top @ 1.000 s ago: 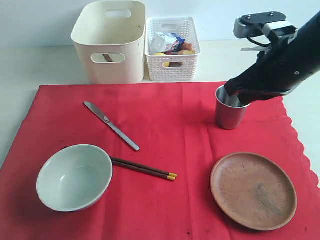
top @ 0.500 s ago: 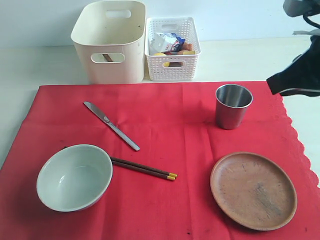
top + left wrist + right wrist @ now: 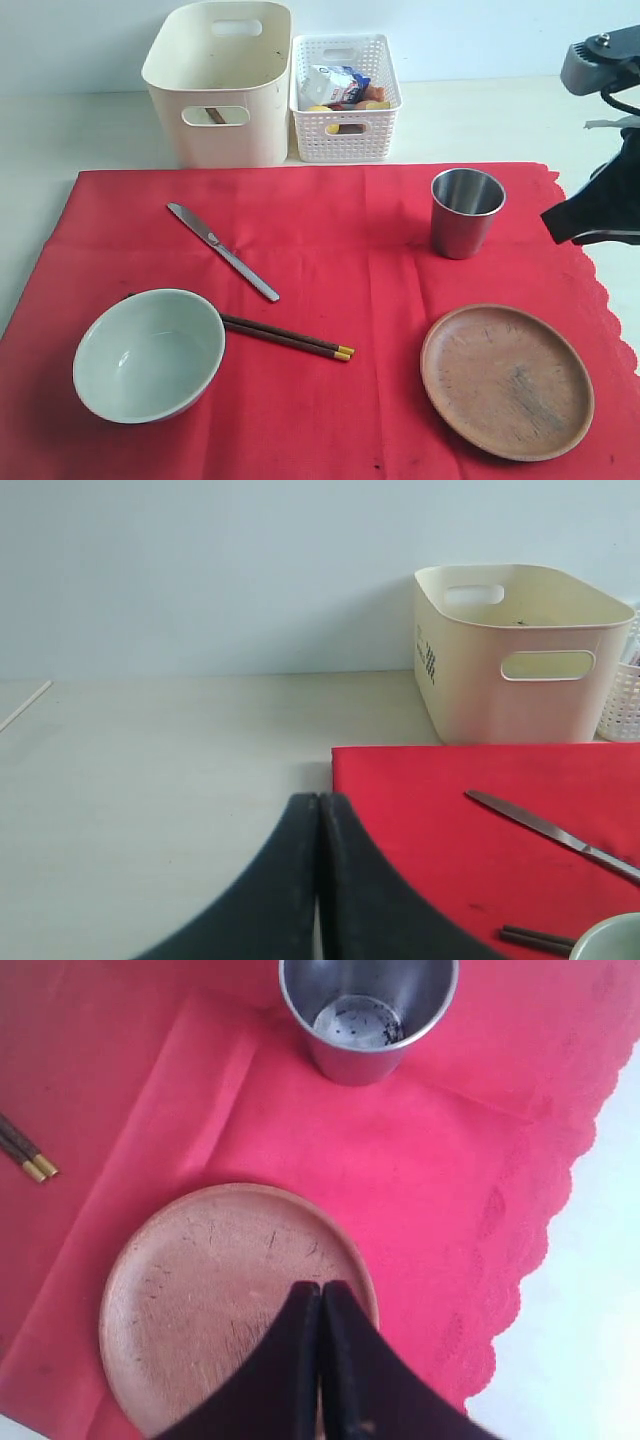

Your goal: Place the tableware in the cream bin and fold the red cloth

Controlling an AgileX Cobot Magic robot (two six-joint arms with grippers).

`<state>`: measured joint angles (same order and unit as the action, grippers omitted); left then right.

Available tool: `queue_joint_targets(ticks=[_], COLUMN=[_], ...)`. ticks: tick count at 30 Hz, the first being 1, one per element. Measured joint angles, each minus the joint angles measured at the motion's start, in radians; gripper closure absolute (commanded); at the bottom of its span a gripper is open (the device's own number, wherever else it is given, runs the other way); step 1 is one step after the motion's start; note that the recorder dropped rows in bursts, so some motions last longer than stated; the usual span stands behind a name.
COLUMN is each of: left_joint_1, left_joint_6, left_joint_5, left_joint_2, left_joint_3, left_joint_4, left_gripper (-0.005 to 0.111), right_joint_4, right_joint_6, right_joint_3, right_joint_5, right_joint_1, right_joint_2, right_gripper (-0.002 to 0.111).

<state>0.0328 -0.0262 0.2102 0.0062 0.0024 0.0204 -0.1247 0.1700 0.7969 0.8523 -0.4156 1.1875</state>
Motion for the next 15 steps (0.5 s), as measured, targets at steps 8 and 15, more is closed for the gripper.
queue_joint_targets(ticks=[8,15], left_joint_1=[0.000,0.000], left_joint_6=[0.000,0.000], left_joint_5=[0.000,0.000], left_joint_2=[0.000,0.000], left_joint_3=[0.000,0.000], left_joint_4=[0.000,0.000], left_gripper=[0.107,0.107], right_joint_4=[0.002,-0.028], right_joint_6=[0.005,0.005], right_joint_3=[-0.001,0.053], right_joint_5=[-0.051,-0.060], right_joint_1=[0.000,0.095], right_joint_2=[0.052,0.216], right_gripper=[0.108,0.108])
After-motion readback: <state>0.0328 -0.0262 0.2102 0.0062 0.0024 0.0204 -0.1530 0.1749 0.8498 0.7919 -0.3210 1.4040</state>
